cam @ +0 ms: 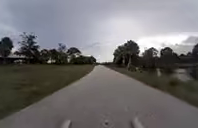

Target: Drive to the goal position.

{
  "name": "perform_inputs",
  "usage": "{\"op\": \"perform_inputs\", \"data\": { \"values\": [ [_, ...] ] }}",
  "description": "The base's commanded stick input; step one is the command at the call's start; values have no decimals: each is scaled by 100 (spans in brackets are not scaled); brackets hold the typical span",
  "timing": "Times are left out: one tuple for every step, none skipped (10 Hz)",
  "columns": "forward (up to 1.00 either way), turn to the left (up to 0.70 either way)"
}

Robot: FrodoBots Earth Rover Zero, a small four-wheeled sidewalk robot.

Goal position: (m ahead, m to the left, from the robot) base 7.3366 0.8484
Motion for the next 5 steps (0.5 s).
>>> {"op": "perform_inputs", "data": {
  "values": [
    [100, 0],
    [100, 0],
    [100, 0],
    [100, 0],
    [100, 0]
  ]
}}
